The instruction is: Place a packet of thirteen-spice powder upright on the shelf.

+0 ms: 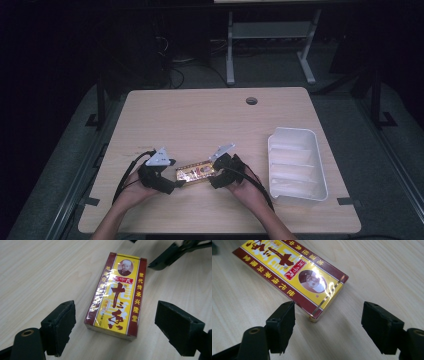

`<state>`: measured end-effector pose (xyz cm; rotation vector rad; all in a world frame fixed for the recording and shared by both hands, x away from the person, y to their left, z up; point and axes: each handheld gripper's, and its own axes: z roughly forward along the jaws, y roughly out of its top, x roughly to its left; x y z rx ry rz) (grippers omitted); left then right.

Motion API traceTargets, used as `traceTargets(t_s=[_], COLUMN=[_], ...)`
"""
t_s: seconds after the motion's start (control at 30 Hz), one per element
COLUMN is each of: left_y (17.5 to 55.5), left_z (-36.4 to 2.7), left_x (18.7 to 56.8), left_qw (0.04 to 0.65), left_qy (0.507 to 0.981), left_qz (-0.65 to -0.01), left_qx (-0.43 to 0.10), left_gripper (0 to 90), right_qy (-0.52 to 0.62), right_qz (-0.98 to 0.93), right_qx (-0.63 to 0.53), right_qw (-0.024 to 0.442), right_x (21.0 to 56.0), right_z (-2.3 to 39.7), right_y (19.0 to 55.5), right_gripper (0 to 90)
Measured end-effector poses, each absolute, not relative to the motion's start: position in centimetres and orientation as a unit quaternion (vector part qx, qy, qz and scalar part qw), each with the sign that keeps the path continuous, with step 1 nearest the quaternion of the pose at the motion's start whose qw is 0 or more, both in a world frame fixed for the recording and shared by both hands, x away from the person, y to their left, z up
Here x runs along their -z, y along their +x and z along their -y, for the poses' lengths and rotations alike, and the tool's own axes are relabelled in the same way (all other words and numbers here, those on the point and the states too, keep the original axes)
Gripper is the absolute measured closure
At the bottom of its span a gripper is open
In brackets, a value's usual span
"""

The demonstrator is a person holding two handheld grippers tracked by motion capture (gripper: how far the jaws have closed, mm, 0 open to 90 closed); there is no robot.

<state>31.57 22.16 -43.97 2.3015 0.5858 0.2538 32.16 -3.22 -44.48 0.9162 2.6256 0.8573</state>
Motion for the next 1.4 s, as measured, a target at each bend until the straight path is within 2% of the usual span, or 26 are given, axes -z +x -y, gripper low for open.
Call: traceTargets(t_s=[0.3, 0.47, 0.57, 0.63, 0.9, 1.03, 1.4], left_y=[32.3, 32.5, 32.5, 32.5, 31.9, 31.3, 28.8], left_z=[-21.3, -20.9, -20.8, -20.9, -20.8, -21.1, -21.9], left_x=[45.1, 45.7, 45.8, 45.8, 45.5, 45.1, 43.9], left_qw=[0.348, 0.328, 0.320, 0.320, 0.316, 0.326, 0.370], left_qy=[0.905, 0.915, 0.919, 0.919, 0.919, 0.913, 0.889], left_qz=[-0.225, -0.218, -0.217, -0.216, -0.216, -0.217, -0.228], left_qx=[-0.096, -0.086, -0.082, -0.082, -0.099, -0.112, -0.145], left_gripper=[17.0, 24.7, 26.4, 31.1, 32.6, 32.6, 32.6], right_qy=[0.301, 0.304, 0.303, 0.304, 0.310, 0.320, 0.324], right_qz=[-0.900, -0.897, -0.897, -0.896, -0.891, -0.884, -0.870], right_qx=[-0.299, -0.306, -0.307, -0.308, -0.320, -0.334, -0.369], right_qw=[0.101, 0.099, 0.099, 0.098, 0.083, 0.065, 0.053], right_x=[44.1, 43.8, 43.6, 43.6, 43.2, 42.8, 40.9], right_z=[3.4, 3.8, 4.0, 4.0, 4.3, 4.6, 4.9], right_y=[31.6, 31.7, 31.6, 31.7, 31.7, 31.7, 30.9], right_gripper=[26.0, 26.1, 26.0, 26.0, 23.9, 23.0, 17.2])
